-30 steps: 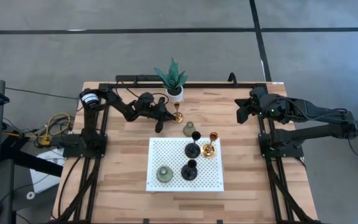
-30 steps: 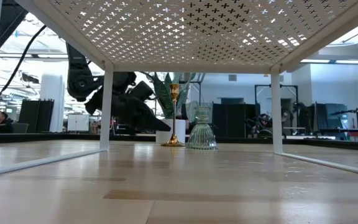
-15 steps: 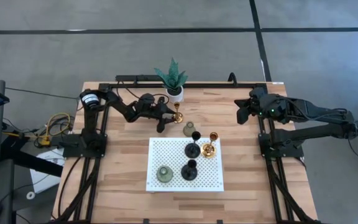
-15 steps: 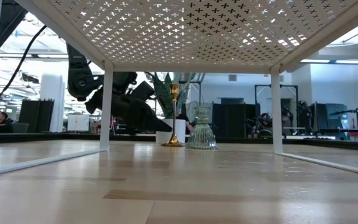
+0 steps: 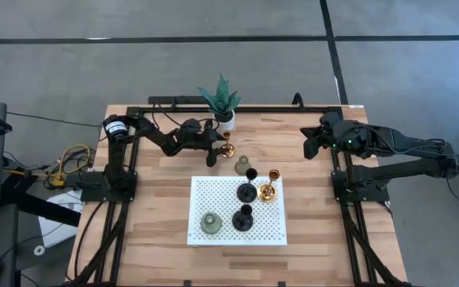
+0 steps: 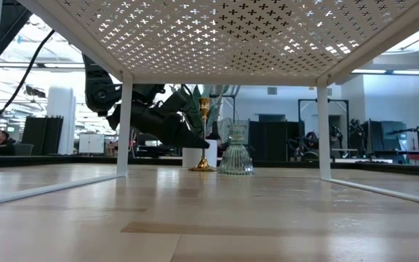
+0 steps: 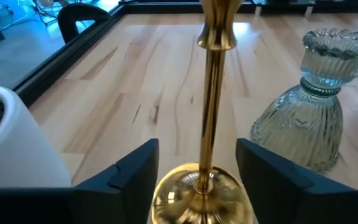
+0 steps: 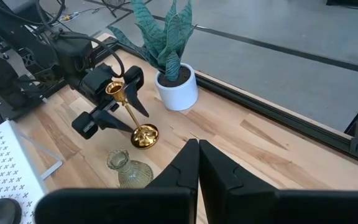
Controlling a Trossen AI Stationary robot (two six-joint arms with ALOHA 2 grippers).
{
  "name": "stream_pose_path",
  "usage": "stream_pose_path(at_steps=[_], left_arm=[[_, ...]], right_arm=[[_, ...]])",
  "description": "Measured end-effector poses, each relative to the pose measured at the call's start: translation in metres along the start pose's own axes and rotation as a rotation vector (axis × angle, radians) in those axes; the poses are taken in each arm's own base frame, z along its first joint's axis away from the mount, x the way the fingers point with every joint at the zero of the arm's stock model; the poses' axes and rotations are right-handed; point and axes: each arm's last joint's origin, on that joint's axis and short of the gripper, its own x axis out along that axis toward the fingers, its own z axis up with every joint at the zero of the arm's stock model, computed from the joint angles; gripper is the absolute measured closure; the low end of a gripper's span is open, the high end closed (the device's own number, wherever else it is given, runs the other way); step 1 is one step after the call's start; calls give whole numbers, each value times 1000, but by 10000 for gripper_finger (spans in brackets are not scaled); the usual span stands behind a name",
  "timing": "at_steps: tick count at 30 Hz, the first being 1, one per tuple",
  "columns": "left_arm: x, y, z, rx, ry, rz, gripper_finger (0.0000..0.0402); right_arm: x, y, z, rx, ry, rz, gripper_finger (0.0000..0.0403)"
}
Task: Pick & Place candle stick holders
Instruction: Align the gold candle holder with the other gold candle holder on the shelf
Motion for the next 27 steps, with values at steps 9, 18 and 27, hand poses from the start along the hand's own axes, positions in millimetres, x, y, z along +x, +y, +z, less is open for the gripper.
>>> stream_pose_path(at_steps=[9,18,27], left_arm=[[0,0,0,-3,0,0,247],[4,-3,-15,-29,50,-14,311],[10,-6,-24,-67,34,-22,348]], right_arm=[[0,0,0,0,0,0,403],[0,1,1,9,-14,8,403],[0,1,1,9,-14,8,403]])
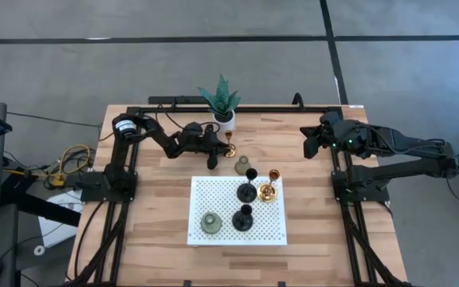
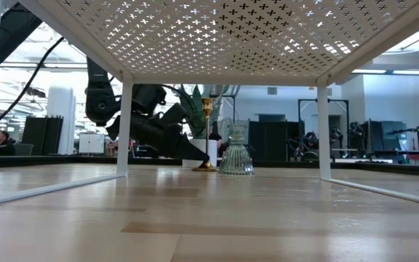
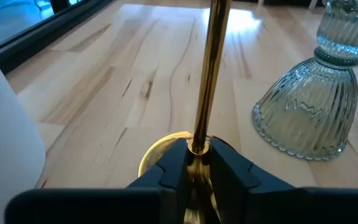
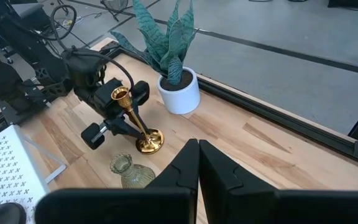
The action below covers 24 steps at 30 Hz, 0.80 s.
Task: Pick & Place candle stick holders
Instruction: Align the gold candle holder with the other gold candle holder on the shelf
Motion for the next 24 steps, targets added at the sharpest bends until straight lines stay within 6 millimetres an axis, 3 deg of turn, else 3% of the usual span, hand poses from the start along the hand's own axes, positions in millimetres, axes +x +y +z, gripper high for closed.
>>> stream_pose_path(at_steps=[6,14,24], left_arm=[[1,1,3,-1,-35,12,350],[1,1,5,-34,-48,8,398],[1,0,6,-57,-55,6,389]], right_arm=[[0,0,0,0,0,0,403],[0,0,0,-17,2,-1,403],[0,0,0,-21,3,-1,403]])
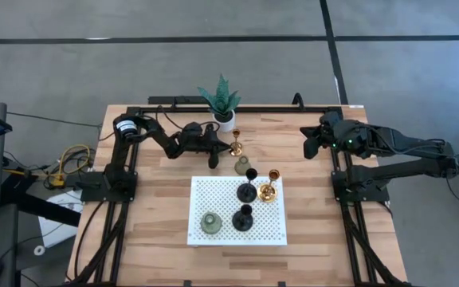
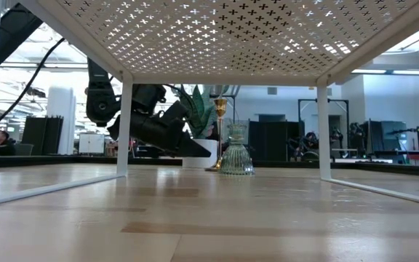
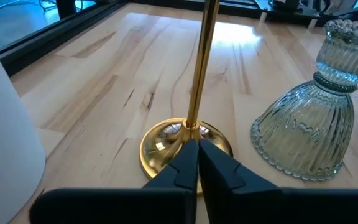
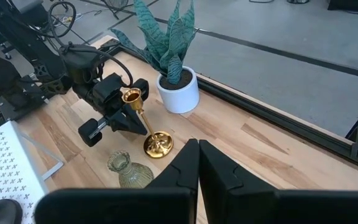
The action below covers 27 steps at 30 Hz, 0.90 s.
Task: Pick & Place candle stick holders
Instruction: Align the gold candle holder with the other gold candle holder on the shelf
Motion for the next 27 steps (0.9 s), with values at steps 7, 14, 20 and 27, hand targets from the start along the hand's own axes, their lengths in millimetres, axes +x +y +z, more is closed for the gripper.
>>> stream_pose_path(at_steps=[7,14,20,27], left_arm=[[0,-1,2,8,-22,-1,345],[15,-13,20,38,-96,-46,259],[19,-10,28,79,-114,39,189],[16,0,24,19,-84,79,161]], right_arm=[[0,0,0,0,10,17,403],[0,1,0,0,13,22,403],[0,1,0,0,13,23,403],[0,1,0,-2,14,23,403]])
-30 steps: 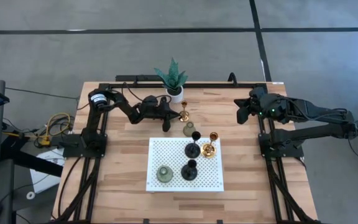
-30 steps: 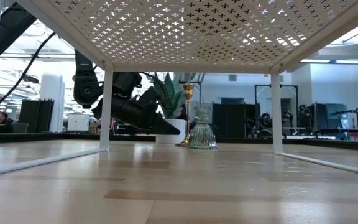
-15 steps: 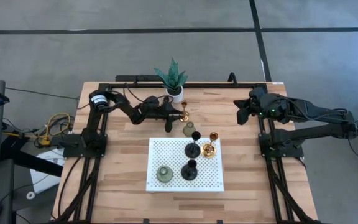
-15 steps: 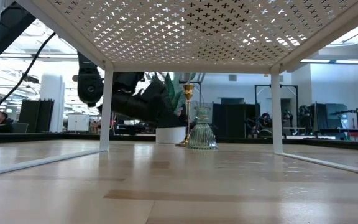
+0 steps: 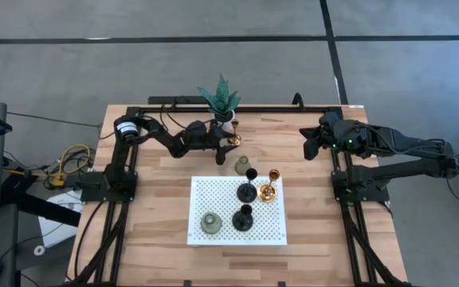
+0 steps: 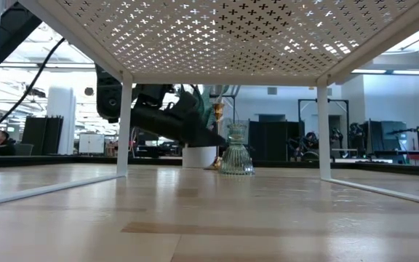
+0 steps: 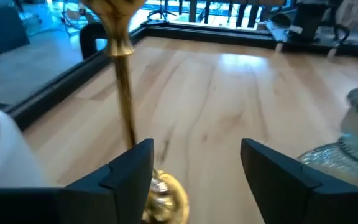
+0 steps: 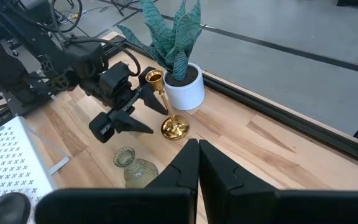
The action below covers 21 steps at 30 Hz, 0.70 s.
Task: Pick & Place candle stick holders
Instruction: Align the gold candle holder with the other gold candle holder on the shelf
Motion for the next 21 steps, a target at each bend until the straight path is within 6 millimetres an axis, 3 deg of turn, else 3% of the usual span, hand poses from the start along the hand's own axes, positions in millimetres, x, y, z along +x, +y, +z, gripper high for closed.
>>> stream_pose_path(at_steps=[8,21], left_arm=[[2,-11,0,-35,2,-68,182],[1,-8,-13,-80,132,-39,228]], right_arm=[[0,0,0,-6,0,0,403],[0,-1,-2,-16,16,-9,403]])
